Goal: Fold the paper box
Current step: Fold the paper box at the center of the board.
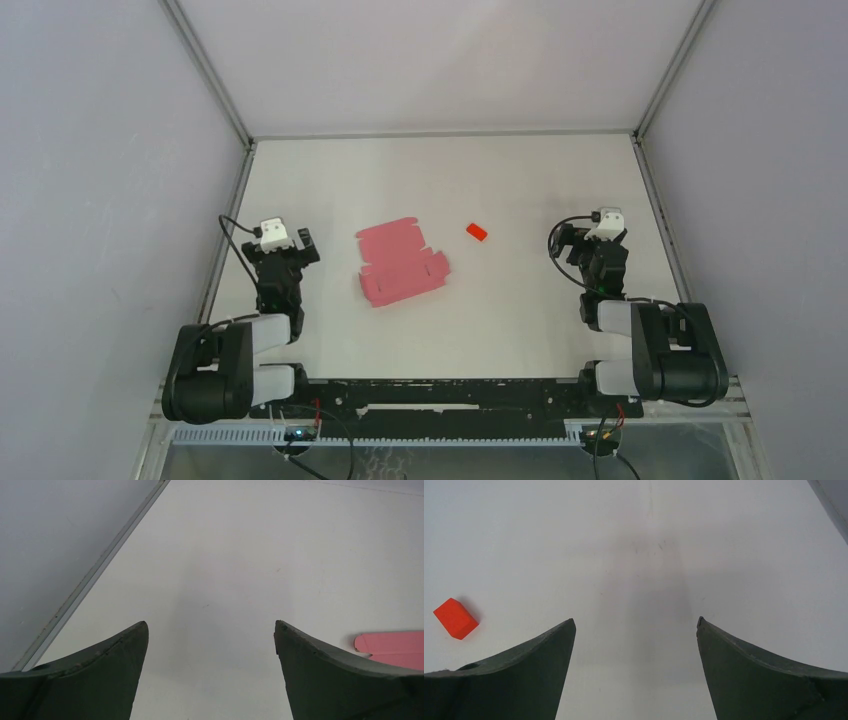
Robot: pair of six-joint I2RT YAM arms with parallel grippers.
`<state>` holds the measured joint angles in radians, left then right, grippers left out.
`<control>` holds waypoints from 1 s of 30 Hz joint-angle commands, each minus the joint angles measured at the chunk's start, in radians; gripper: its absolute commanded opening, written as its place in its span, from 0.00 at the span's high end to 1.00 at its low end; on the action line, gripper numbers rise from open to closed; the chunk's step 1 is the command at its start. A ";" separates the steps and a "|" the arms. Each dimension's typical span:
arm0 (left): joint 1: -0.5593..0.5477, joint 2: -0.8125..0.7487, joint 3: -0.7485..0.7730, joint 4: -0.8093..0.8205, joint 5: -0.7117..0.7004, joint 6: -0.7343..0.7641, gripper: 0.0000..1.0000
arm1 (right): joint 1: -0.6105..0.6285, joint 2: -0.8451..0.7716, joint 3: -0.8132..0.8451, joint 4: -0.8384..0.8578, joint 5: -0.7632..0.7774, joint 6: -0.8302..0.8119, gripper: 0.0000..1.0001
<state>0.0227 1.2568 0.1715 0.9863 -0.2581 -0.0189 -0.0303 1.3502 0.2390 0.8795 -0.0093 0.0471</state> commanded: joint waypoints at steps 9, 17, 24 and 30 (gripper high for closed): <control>0.006 -0.002 0.023 0.058 -0.008 -0.005 0.00 | 0.002 0.002 0.037 0.032 -0.004 0.004 0.00; 0.006 -0.001 0.025 0.058 -0.007 -0.004 0.00 | 0.001 0.001 0.036 0.033 -0.004 0.005 0.00; 0.006 -0.013 0.020 0.068 -0.019 -0.004 0.00 | 0.004 -0.002 0.031 0.041 0.002 0.002 0.00; -0.013 -0.265 0.316 -0.595 -0.079 -0.111 0.00 | 0.219 -0.200 0.310 -0.510 0.299 -0.037 0.00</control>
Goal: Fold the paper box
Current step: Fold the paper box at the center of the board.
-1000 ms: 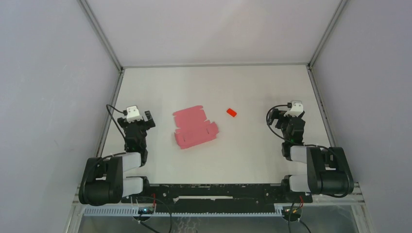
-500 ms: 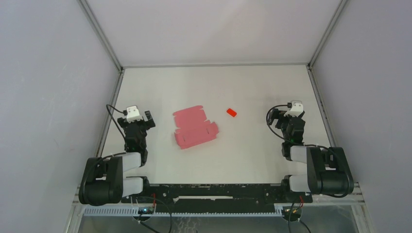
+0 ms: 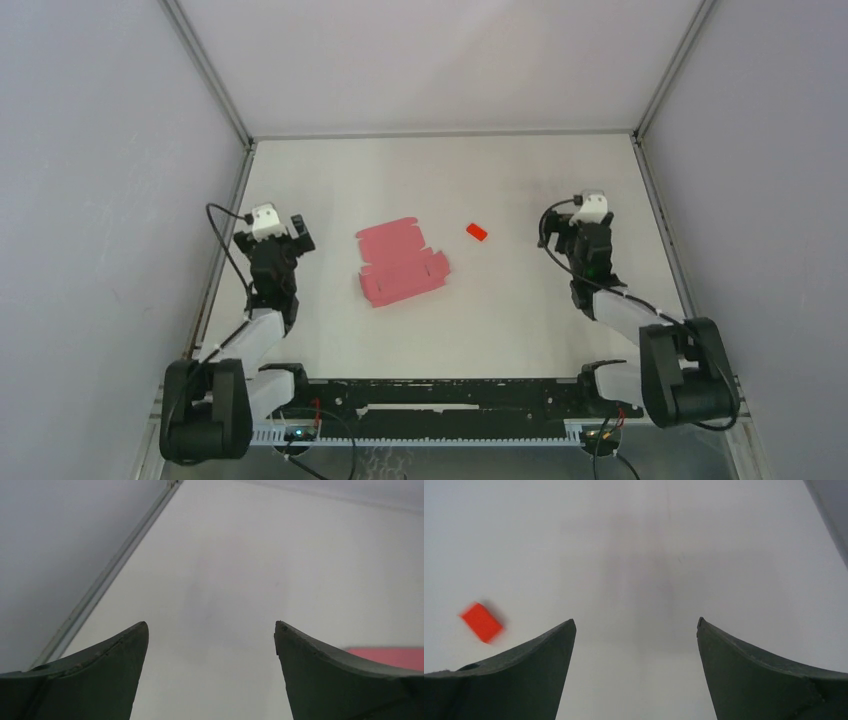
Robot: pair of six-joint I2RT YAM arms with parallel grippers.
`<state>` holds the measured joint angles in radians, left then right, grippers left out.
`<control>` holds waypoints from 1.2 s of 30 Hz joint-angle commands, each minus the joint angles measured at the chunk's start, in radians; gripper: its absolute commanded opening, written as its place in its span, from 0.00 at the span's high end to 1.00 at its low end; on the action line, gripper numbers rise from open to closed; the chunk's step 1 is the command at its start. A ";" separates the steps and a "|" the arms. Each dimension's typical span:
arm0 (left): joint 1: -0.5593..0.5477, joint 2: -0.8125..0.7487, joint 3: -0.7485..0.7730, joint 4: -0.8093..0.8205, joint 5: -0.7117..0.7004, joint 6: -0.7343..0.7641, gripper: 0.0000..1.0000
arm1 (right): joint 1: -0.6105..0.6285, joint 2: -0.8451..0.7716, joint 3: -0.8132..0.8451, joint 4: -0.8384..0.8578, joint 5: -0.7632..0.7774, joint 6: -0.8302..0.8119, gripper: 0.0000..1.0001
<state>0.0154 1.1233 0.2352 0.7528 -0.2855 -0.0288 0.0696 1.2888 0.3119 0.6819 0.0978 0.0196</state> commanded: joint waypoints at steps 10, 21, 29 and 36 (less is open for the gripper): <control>-0.073 -0.126 0.676 -0.832 0.400 -0.458 0.00 | 0.112 -0.097 0.660 -0.870 -0.318 0.317 0.01; -0.108 -0.027 0.565 -0.790 0.360 -0.643 0.00 | 0.287 0.157 0.856 -1.046 -0.358 0.204 0.06; -0.259 -0.162 0.500 -0.848 -0.120 -0.693 0.00 | 0.415 0.324 0.883 -1.020 -0.243 0.135 0.15; -0.226 -0.080 0.512 -0.892 -0.002 -0.681 0.00 | 0.461 0.443 0.893 -0.964 -0.259 0.120 0.24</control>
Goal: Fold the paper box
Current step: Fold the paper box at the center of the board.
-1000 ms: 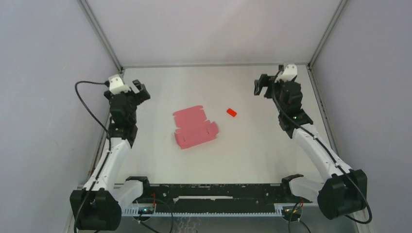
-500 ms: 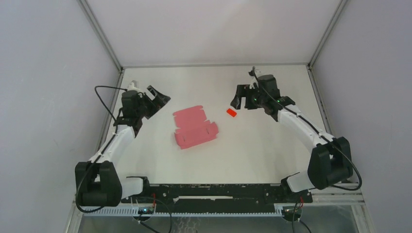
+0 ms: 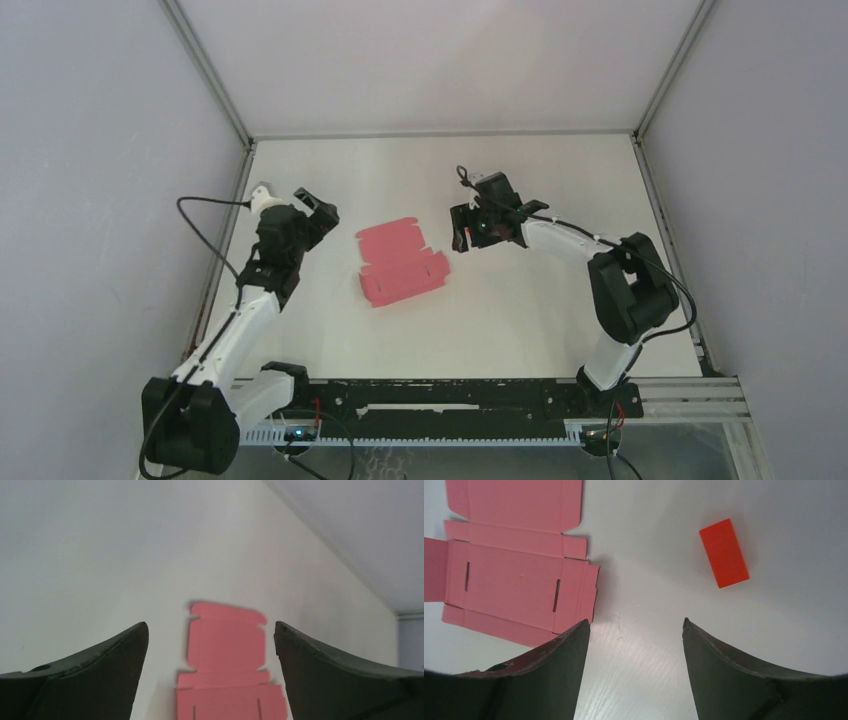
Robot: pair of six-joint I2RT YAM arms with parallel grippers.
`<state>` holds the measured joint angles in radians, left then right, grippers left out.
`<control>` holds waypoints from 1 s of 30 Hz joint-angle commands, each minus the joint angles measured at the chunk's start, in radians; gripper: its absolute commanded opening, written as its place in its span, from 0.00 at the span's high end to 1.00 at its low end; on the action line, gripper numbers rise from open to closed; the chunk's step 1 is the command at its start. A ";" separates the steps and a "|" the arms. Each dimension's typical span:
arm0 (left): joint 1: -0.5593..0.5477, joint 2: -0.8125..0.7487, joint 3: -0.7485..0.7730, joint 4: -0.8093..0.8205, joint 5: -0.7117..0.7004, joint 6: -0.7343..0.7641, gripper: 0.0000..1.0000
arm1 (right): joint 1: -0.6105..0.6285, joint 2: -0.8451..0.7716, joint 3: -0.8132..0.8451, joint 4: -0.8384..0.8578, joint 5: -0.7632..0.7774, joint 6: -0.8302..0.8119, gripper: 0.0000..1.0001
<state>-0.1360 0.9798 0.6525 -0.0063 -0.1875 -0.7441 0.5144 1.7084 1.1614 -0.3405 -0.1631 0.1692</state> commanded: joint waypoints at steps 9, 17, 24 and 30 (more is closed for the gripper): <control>-0.088 0.162 0.026 -0.013 0.008 0.073 0.04 | 0.049 0.107 0.064 0.111 -0.064 -0.001 0.34; -0.088 0.334 0.131 -0.043 0.023 0.123 0.19 | 0.074 0.156 0.078 0.144 -0.133 0.018 0.39; -0.088 0.388 0.159 0.002 0.051 0.135 0.23 | 0.085 0.171 0.081 0.127 -0.106 0.019 0.40; -0.087 0.389 0.203 -0.029 0.024 0.154 0.22 | 0.090 0.109 0.049 0.043 -0.023 0.117 0.42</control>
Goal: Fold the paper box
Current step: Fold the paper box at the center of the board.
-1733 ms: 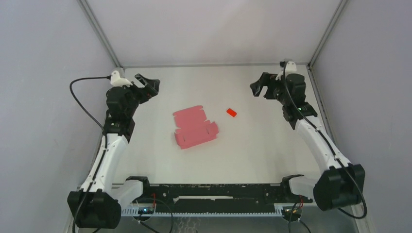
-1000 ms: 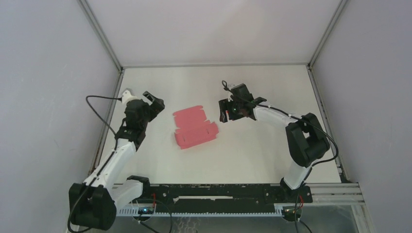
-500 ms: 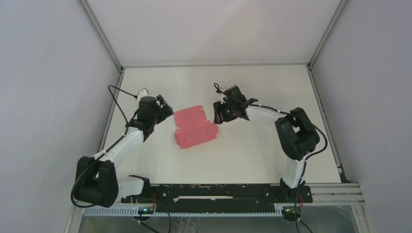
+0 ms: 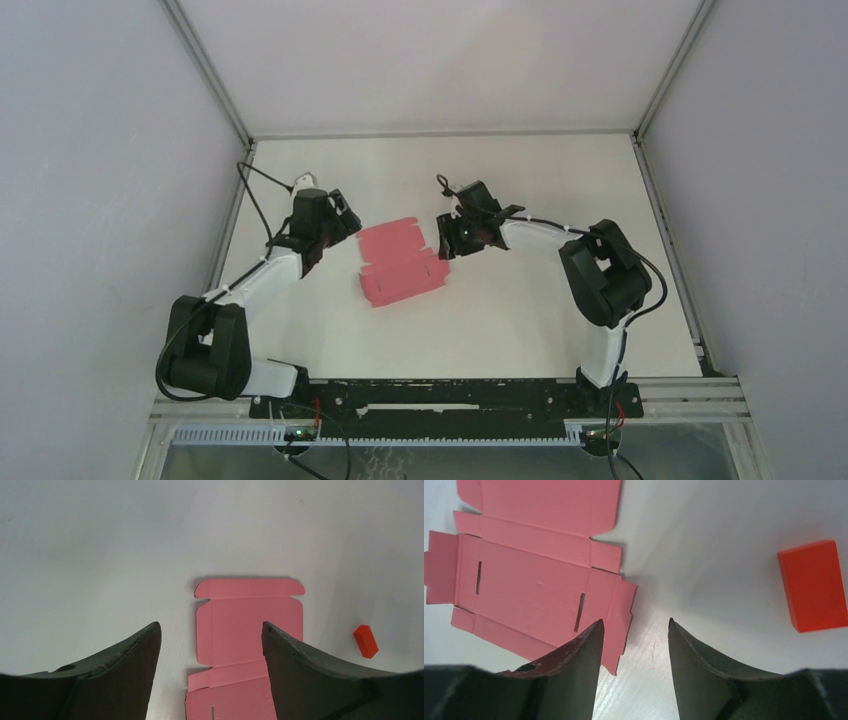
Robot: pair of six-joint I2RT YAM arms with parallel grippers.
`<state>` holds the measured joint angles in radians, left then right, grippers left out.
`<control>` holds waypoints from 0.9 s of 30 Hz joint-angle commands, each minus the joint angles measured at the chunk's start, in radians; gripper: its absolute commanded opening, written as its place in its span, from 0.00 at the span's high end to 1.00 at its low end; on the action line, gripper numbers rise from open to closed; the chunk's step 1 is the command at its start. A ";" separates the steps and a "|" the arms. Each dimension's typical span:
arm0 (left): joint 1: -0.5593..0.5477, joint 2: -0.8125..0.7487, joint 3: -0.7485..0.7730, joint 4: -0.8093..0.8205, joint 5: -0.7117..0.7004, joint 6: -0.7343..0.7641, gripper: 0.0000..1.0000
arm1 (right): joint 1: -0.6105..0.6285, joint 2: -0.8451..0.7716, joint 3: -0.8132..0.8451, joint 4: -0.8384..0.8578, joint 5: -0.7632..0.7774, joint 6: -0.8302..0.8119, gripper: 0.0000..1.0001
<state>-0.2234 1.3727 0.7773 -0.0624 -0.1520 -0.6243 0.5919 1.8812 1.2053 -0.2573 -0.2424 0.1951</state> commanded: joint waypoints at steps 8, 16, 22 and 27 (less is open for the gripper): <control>0.004 0.098 0.252 -0.017 0.021 0.021 0.21 | 0.135 -0.238 -0.223 0.018 0.096 0.483 0.34; 0.001 0.281 0.349 0.037 0.139 -0.033 0.21 | 0.273 -0.327 -0.396 0.231 0.206 0.884 0.36; -0.004 0.368 0.367 0.097 0.169 -0.038 0.21 | 0.310 -0.361 -0.490 0.318 0.303 1.129 0.38; -0.004 0.410 0.377 0.111 0.170 -0.033 0.21 | 0.332 -0.320 -0.490 0.367 0.362 1.205 0.39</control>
<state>-0.2245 1.7710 1.0847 -0.0174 -0.0036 -0.6487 0.9043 1.5555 0.7071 -0.0051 0.0437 1.2682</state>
